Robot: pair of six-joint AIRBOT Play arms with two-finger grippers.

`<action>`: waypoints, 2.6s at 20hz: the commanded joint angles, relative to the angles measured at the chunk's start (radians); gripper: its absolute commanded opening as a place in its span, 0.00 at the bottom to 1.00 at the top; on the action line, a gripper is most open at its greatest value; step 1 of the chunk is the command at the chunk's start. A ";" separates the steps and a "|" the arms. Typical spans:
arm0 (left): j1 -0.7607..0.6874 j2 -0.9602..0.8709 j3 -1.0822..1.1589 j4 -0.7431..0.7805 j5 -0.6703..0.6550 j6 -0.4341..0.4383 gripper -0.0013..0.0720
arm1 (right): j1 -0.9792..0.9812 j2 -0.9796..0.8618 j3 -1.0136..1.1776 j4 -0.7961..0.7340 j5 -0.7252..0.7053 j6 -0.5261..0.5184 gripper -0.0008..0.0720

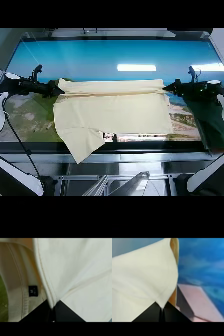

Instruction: Fold the shirts.

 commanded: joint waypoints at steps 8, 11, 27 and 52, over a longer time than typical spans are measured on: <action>0.000 0.000 0.000 -0.004 -0.025 0.000 0.04 | 0.007 0.000 0.001 -0.024 0.031 0.011 0.24; 0.000 0.000 0.035 -0.005 -0.100 -0.011 0.49 | 0.002 0.012 0.002 -0.025 0.082 0.011 0.28; 0.016 0.491 -0.428 0.248 -0.323 -0.272 0.49 | -0.061 0.620 -0.403 -0.374 0.199 0.114 0.04; 0.017 1.185 -1.328 0.055 0.117 -0.277 0.55 | 0.032 0.451 -0.639 -0.476 0.079 0.111 0.51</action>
